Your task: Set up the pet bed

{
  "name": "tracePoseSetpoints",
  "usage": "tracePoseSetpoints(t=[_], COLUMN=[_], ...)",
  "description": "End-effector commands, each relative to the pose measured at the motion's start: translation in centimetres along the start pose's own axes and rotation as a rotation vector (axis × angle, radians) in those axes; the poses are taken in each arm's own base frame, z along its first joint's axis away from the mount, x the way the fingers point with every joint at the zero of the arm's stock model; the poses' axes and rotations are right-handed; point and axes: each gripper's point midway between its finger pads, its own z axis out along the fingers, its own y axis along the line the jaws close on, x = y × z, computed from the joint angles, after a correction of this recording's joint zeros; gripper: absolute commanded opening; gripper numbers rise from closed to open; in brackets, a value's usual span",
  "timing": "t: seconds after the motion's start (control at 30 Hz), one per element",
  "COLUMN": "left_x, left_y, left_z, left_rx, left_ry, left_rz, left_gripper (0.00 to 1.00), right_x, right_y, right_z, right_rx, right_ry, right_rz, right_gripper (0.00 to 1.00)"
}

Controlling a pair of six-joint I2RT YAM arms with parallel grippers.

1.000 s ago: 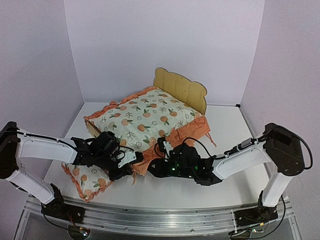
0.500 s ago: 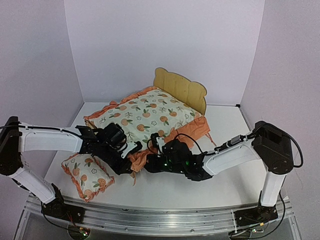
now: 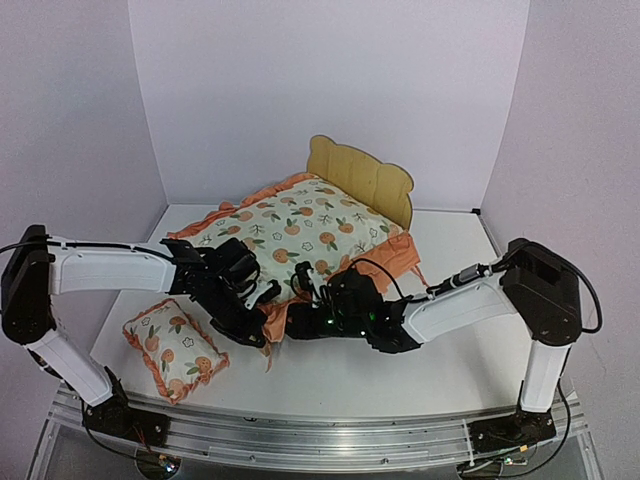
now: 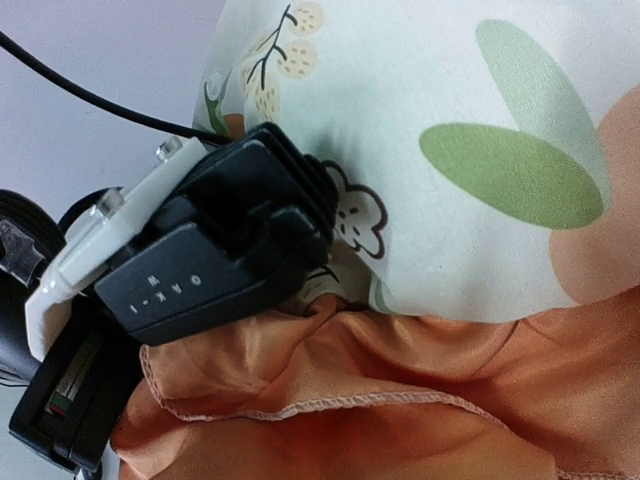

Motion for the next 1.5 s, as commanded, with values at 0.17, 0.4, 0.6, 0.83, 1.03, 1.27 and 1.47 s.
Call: tracePoseSetpoints(t=[0.17,0.4,0.6,0.83,1.03,1.27,1.47], left_x=[-2.6,-3.1,-2.9,-3.1,-3.0,-3.3,-3.9], left_y=[1.2,1.7,2.0,2.6,2.3,2.3,2.4], left_z=[-0.2,0.0,-0.2,-0.7,-0.9,-1.5,-1.7], left_rx=[-0.016,-0.022,-0.029,-0.054,-0.041,-0.046,-0.048], left_ry=[-0.032,-0.032,-0.019,-0.025,-0.017,-0.024,-0.04], left_rz=[-0.083,-0.091,-0.095,-0.083,-0.085,-0.086,-0.088], left_gripper=[0.0,0.0,0.0,0.0,0.0,0.0,0.0], right_x=[0.2,0.7,-0.3,-0.1,-0.7,-0.6,0.2], right_y=[0.4,1.5,2.3,2.3,4.4,2.6,0.4], right_z=[1.4,2.4,2.2,0.4,-0.8,-0.6,0.2], right_rx=[-0.06,-0.154,-0.215,-0.213,-0.281,-0.202,-0.096], right_ry=[0.053,0.081,0.035,0.038,0.049,0.011,0.021], right_rz=[0.072,0.104,0.123,0.122,0.078,0.099,0.082], right_gripper=[0.31,0.28,0.01,0.0,0.0,0.09,0.22])
